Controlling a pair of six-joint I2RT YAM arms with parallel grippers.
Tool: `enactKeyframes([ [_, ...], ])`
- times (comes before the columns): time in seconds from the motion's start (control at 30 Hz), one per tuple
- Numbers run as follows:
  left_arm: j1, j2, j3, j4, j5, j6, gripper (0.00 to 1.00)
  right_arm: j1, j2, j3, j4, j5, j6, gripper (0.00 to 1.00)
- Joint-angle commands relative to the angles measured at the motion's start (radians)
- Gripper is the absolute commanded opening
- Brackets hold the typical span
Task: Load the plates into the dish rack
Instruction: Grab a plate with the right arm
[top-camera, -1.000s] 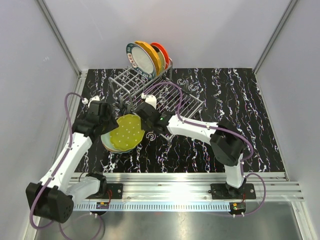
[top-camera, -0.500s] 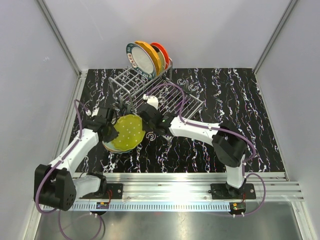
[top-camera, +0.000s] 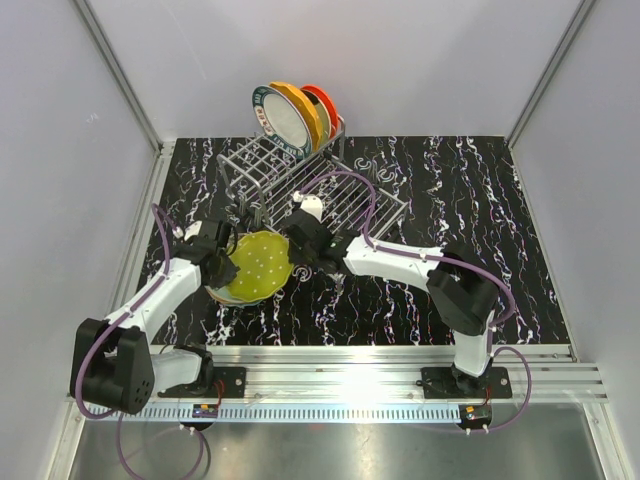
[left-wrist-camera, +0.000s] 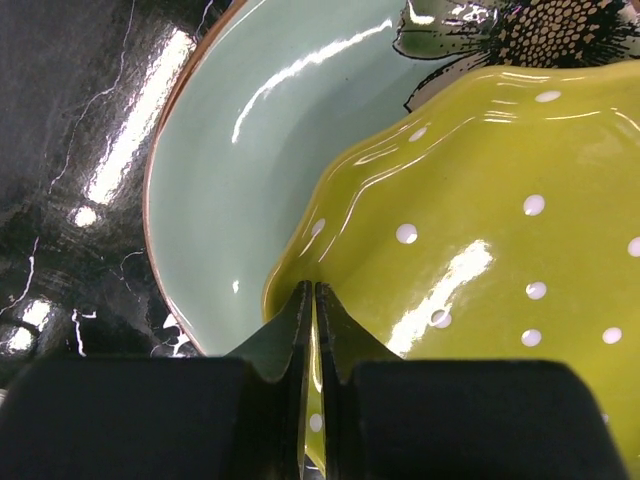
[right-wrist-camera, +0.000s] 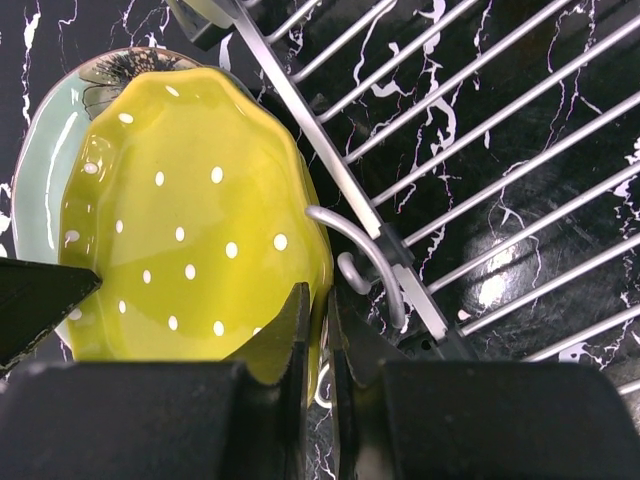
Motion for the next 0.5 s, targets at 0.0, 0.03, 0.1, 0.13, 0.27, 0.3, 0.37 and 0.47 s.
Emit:
enactKeyframes([
  [0.0, 0.005, 0.006, -0.022, 0.032, -0.023, -0.020, 0.04, -0.002, -0.080, -0.015, 0.065, -0.051, 0.021, 0.15],
  [0.03, 0.005, 0.006, -0.025, 0.035, -0.021, -0.020, 0.04, -0.005, -0.082, -0.018, 0.071, -0.056, 0.033, 0.15],
  [0.1, 0.005, 0.005, -0.032, 0.044, -0.010, -0.019, 0.02, -0.005, -0.082, -0.021, 0.074, -0.070, 0.043, 0.18],
  [0.13, 0.005, 0.003, -0.035, 0.049, -0.006, -0.019, 0.02, -0.007, -0.080, -0.021, 0.073, -0.074, 0.049, 0.19],
  [0.27, 0.005, -0.006, -0.042, 0.055, 0.005, -0.017, 0.02, -0.010, -0.076, -0.017, 0.060, -0.088, 0.063, 0.26],
  [0.3, 0.005, -0.006, -0.043, 0.056, 0.010, -0.017, 0.02, -0.010, -0.073, -0.015, 0.059, -0.091, 0.066, 0.28],
  [0.37, 0.005, -0.006, -0.043, 0.058, 0.014, -0.015, 0.02, -0.011, -0.070, -0.015, 0.053, -0.097, 0.072, 0.31],
  [0.47, 0.005, -0.006, -0.043, 0.059, 0.019, -0.014, 0.02, -0.011, -0.063, -0.017, 0.050, -0.111, 0.078, 0.36],
])
